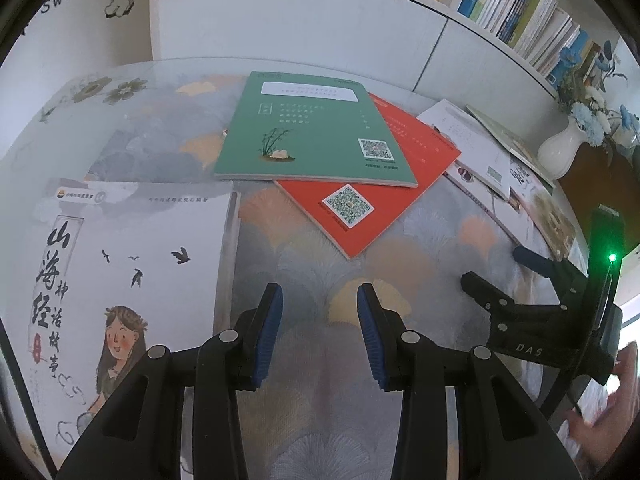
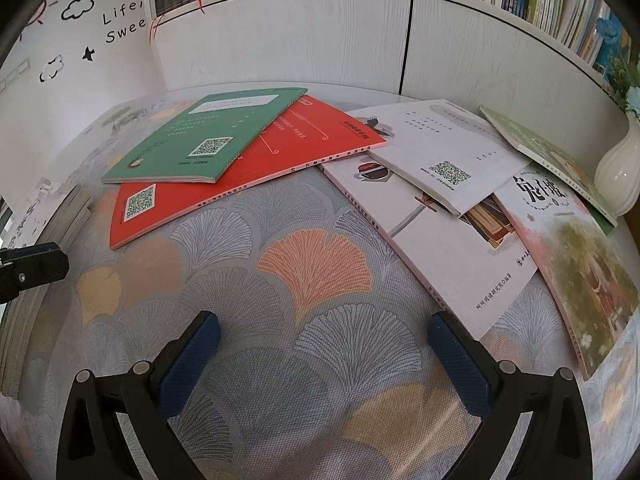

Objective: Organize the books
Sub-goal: 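Move both grippers to the edge of the green book on the red book, then close both grippers on the green book edge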

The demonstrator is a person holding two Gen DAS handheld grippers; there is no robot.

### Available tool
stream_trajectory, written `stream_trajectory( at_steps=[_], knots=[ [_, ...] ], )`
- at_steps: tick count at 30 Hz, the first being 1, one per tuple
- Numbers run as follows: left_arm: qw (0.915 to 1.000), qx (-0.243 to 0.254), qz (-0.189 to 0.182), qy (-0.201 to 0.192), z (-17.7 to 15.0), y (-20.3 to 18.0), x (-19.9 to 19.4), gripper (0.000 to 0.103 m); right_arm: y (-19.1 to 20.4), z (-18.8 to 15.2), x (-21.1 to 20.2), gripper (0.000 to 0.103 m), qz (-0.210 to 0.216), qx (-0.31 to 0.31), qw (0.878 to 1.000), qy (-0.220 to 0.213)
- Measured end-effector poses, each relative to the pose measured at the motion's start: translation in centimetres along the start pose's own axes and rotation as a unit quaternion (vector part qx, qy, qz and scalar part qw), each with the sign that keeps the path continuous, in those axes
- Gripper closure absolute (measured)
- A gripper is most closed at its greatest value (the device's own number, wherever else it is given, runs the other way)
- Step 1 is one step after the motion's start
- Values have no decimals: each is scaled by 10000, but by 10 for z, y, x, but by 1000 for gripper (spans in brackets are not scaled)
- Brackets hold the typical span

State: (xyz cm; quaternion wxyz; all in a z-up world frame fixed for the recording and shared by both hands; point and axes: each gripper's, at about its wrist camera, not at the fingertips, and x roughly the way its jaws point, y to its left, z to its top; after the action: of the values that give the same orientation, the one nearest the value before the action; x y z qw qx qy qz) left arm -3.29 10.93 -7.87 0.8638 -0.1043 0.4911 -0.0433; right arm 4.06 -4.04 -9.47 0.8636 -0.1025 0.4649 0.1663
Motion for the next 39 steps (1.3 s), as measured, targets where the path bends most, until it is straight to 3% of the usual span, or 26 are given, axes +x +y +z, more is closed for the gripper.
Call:
stream_trajectory(
  at_steps=[10,12,13,14,15,16,18,21,23,26,30,37,39],
  knots=[
    [9994,316,107,71,12,-2,-11,67,1,7,5,0,-79,239,9996,130],
    [9987,422,274,32,26,2,-19,67,-4,12,3,1,132,429,9987,227],
    [9983,456,365,-17,31,3,-21,67,-12,16,-2,17,468,672,9965,142],
    [9974,472,529,-104,39,6,-24,67,-21,21,-8,51,930,944,9912,42],
    [9970,400,634,-215,46,9,-28,67,-32,29,-9,62,1604,1310,9783,67],
    [9973,324,600,-281,49,12,-30,67,-39,37,-7,63,2110,1607,9640,172],
    [9988,128,312,-368,51,17,-30,67,-46,56,1,63,2718,1871,9436,281],
    [9991,211,321,-163,61,15,-15,67,-50,74,24,63,2988,2297,9235,708],
    [9963,562,649,36,77,10,3,67,-52,73,36,63,3082,2593,9110,886],
    [9931,695,864,391,106,14,36,67,-48,69,49,63,2960,2711,9101,1032],
    [9884,673,1181,678,127,28,77,67,-51,73,56,63,2994,2890,9049,899],
    [9935,479,837,601,126,42,82,67,-48,77,55,62,3476,2758,8924,817],
    [9949,412,710,588,125,47,82,67,-42,80,55,62,3534,2629,8945,768]
  ],
)
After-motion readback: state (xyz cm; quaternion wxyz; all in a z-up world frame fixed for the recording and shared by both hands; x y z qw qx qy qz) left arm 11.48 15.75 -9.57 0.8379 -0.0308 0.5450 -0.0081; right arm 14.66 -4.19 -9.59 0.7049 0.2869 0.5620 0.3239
